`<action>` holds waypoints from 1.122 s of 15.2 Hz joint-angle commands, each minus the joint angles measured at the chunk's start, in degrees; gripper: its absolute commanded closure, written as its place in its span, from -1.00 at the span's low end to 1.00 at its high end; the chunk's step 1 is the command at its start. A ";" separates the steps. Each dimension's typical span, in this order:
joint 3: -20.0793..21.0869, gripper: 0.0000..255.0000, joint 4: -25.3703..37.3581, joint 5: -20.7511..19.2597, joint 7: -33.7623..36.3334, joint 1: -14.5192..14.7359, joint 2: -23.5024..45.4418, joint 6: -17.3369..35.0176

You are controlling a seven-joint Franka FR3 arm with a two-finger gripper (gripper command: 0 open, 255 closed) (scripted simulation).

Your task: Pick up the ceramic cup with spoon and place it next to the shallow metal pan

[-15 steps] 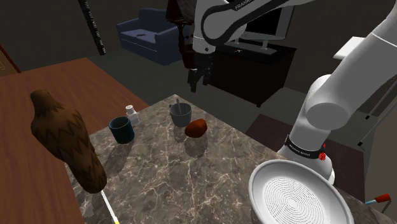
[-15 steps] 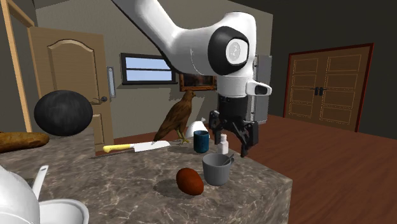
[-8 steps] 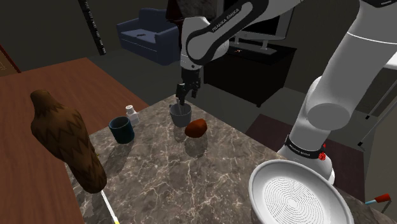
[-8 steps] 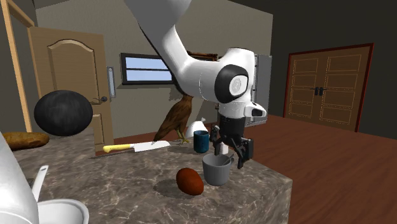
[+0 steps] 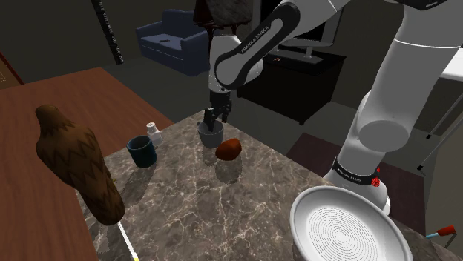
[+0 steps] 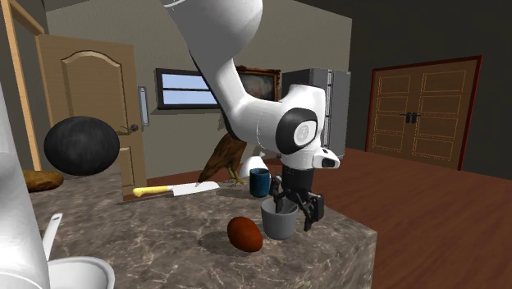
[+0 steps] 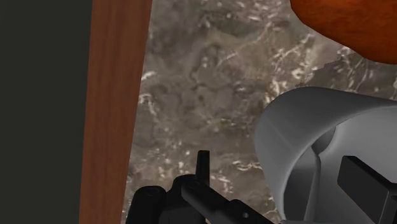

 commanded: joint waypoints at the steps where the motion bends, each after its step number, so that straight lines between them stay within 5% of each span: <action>1: 0.01 -1.00 -0.17 0.03 -0.05 0.01 0.18 0.38; 6: 0.01 -1.00 -0.17 0.03 -0.05 0.01 0.18 0.36; 7: 0.01 1.00 -0.17 0.03 -0.05 0.01 0.18 0.36; 17: 0.03 1.00 0.08 0.00 0.03 -0.05 -0.37 -0.42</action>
